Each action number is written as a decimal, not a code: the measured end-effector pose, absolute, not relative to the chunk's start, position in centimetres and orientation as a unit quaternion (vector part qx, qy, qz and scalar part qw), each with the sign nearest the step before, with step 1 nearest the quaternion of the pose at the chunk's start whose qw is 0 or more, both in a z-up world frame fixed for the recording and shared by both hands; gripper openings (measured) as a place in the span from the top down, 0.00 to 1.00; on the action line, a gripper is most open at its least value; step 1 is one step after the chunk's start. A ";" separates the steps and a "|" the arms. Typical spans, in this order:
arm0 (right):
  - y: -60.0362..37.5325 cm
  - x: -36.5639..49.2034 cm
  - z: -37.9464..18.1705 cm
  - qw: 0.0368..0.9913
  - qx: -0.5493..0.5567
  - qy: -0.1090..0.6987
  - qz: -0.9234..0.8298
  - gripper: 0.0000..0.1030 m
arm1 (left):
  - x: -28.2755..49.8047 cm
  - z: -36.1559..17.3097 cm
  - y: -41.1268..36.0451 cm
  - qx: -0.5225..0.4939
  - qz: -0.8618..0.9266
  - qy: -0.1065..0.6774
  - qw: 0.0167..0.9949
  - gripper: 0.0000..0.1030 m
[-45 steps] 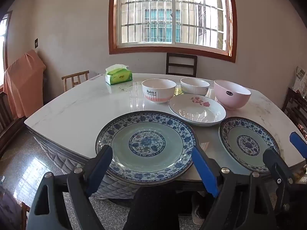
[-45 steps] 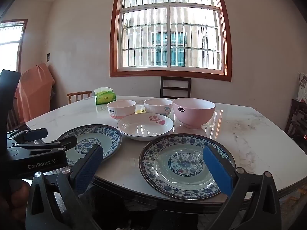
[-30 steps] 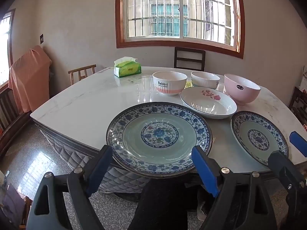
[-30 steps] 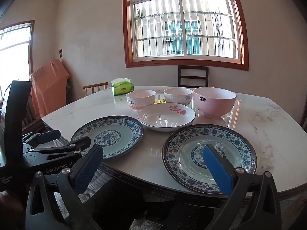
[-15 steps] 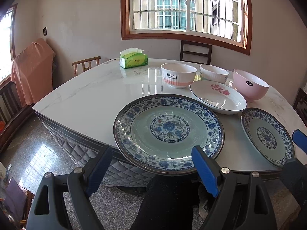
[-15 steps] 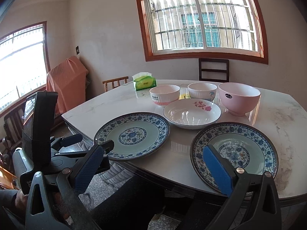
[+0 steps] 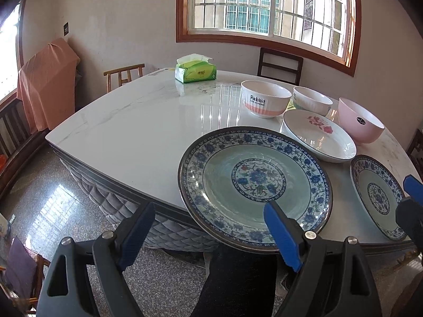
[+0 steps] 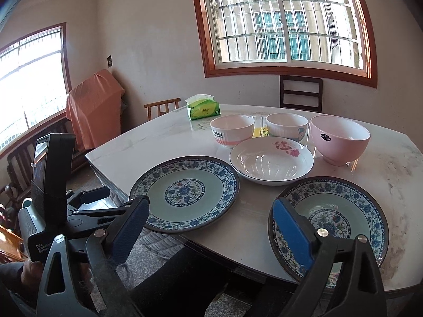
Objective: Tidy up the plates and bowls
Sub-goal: 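Move both grippers toward the two blue-and-white patterned plates, then close the right gripper on the rim of a blue-and-white plate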
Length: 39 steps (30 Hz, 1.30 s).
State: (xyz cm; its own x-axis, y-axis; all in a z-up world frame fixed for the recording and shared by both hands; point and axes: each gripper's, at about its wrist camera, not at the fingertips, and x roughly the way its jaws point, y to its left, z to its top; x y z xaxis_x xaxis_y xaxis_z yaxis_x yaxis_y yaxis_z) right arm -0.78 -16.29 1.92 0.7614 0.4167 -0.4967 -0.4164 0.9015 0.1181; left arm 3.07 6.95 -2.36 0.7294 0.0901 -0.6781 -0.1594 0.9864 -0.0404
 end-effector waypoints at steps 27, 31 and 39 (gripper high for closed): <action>-14.1 12.0 -3.7 0.857 0.054 0.468 0.210 0.50 | 10.1 -5.2 14.4 -0.120 0.013 0.471 0.874 0.17; -13.9 12.5 -4.3 0.849 0.056 0.480 0.213 0.50 | 10.3 -5.0 14.7 -0.127 0.010 0.466 0.875 0.26; -13.0 13.3 -4.6 0.845 0.045 0.485 0.222 0.60 | 11.1 -4.7 13.8 -0.130 -0.041 0.478 0.868 0.78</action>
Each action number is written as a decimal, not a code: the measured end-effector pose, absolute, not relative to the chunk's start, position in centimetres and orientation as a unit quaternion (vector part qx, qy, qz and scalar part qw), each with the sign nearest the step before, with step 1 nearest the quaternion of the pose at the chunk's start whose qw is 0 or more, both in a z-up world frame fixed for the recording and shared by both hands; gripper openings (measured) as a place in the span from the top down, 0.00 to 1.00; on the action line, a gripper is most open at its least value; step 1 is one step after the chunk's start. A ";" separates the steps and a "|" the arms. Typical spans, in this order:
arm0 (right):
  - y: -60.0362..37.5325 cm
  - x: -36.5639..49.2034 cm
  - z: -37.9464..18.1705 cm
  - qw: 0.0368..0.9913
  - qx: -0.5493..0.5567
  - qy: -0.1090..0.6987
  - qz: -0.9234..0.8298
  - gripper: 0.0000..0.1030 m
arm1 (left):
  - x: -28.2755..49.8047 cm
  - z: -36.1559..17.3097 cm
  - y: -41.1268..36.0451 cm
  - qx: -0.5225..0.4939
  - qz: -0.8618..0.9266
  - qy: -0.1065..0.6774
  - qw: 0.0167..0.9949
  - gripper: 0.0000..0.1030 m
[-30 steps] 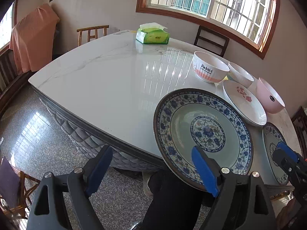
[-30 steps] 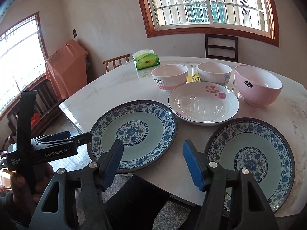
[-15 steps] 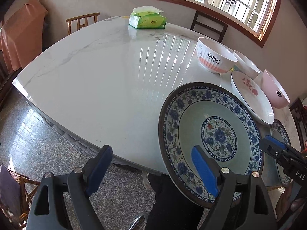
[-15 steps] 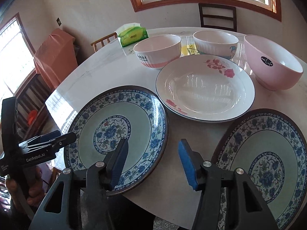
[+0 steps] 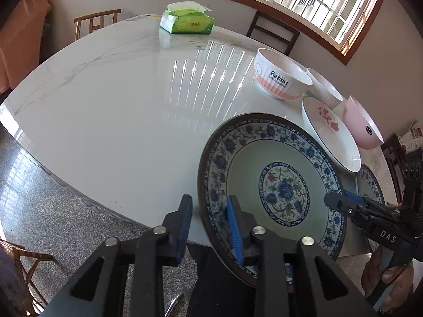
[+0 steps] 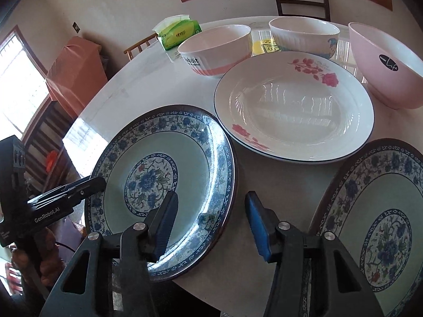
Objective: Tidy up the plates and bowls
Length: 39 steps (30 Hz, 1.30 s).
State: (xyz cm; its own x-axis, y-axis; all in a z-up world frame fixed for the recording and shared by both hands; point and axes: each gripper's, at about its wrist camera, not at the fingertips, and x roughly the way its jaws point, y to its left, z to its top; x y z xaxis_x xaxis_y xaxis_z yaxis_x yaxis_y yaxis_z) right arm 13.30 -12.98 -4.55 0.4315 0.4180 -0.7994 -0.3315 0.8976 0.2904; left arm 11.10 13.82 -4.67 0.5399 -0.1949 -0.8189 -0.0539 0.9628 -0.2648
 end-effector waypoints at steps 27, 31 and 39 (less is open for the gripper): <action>-4.0 18.2 -3.7 0.853 0.001 0.455 0.254 0.77 | 14.2 -3.7 22.4 -0.179 0.068 0.444 0.875 0.80; -2.9 19.0 -3.8 0.852 -0.006 0.454 0.261 0.77 | 15.1 -3.7 24.1 -0.180 0.082 0.439 0.876 0.80; -2.1 19.9 -4.6 0.847 -0.006 0.459 0.268 0.76 | 15.9 -4.8 25.9 -0.195 0.093 0.432 0.875 0.79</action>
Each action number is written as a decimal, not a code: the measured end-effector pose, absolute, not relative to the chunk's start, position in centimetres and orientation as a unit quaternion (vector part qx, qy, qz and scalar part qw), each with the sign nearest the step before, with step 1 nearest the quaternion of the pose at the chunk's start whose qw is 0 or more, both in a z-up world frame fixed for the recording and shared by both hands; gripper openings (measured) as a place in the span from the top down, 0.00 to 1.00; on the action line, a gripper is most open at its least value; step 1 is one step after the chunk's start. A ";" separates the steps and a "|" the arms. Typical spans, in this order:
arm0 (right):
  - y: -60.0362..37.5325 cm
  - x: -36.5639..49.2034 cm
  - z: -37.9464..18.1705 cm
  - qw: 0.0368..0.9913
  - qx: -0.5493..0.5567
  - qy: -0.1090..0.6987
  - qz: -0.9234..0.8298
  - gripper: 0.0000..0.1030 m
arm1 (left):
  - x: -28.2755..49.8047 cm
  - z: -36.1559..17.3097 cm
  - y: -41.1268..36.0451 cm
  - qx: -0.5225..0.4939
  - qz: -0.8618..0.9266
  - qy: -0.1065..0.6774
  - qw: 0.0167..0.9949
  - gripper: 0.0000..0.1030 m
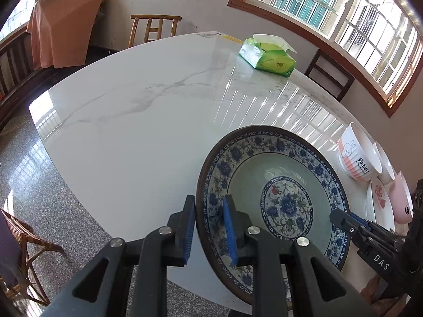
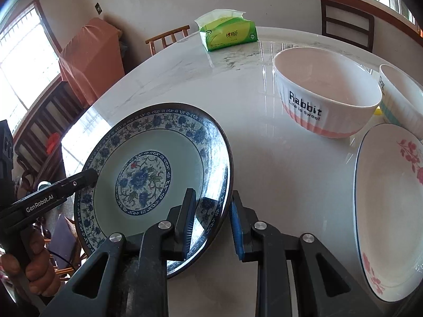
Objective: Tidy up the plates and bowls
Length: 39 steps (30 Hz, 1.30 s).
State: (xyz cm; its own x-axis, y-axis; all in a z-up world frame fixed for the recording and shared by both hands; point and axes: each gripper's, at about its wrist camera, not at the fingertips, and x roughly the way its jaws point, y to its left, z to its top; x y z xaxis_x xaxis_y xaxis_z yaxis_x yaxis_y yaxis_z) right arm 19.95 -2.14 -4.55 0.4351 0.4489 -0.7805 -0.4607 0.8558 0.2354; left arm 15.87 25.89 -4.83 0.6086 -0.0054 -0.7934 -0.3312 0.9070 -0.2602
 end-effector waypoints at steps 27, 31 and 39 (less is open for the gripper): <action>-38.2 2.2 -1.1 0.913 0.155 0.376 0.012 0.53 | 10.4 -1.9 -2.8 -0.099 -0.251 0.456 0.848 0.36; -40.6 2.5 -2.6 0.906 0.184 0.380 0.028 0.53 | 11.9 -3.3 -5.3 -0.117 -0.264 0.493 0.821 0.36; -40.5 5.0 -5.3 0.893 0.180 0.406 0.071 0.54 | 13.4 -4.6 -8.0 -0.120 -0.253 0.515 0.810 0.36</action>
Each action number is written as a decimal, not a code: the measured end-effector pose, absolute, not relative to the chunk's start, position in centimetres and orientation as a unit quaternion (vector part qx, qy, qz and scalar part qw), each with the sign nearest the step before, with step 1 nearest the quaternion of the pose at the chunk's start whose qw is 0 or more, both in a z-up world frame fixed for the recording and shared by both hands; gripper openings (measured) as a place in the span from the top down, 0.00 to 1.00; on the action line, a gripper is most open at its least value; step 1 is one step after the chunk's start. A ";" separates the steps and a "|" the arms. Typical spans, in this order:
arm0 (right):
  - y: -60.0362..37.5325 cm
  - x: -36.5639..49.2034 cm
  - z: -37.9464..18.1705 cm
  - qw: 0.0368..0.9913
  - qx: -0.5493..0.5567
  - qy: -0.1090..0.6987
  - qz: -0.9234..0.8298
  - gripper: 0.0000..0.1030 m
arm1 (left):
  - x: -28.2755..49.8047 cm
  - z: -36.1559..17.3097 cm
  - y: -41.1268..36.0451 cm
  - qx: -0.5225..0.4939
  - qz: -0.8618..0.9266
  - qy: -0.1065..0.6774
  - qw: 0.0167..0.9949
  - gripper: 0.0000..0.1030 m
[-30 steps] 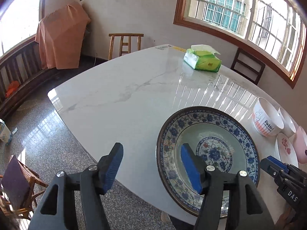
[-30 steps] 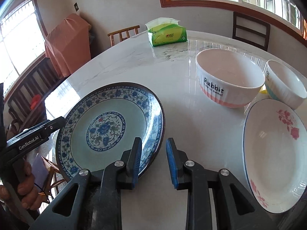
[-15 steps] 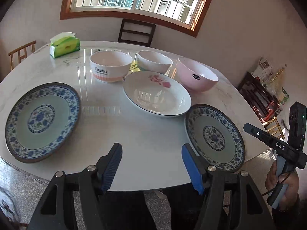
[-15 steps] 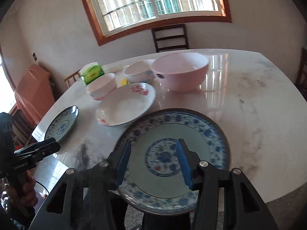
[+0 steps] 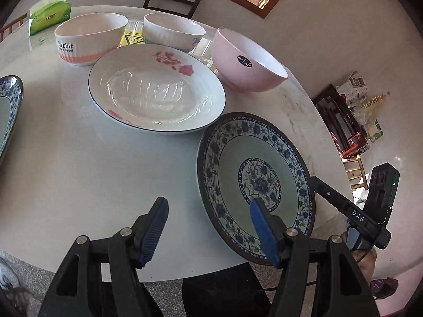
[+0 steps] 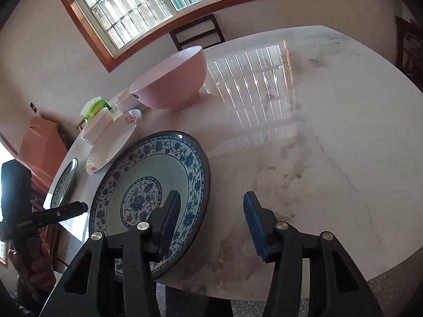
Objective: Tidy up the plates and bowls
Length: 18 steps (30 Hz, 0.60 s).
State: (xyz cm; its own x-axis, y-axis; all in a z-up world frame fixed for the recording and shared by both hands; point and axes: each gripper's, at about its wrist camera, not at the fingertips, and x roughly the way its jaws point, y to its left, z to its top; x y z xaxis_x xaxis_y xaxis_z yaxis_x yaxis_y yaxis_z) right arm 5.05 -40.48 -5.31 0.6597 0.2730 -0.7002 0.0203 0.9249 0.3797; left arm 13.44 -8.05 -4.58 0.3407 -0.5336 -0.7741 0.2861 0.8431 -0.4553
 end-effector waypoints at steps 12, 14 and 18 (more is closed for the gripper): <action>-40.3 6.7 -6.4 0.878 0.192 0.419 0.129 0.83 | 13.5 -5.3 -10.2 -0.074 -0.225 0.539 0.808 0.70; -40.2 6.4 -6.4 0.882 0.185 0.414 0.129 0.84 | 13.4 -5.3 -10.1 -0.070 -0.216 0.535 0.814 0.77; -40.1 5.4 -6.5 0.887 0.181 0.406 0.127 0.84 | 12.6 -5.2 -10.1 -0.065 -0.211 0.526 0.821 0.78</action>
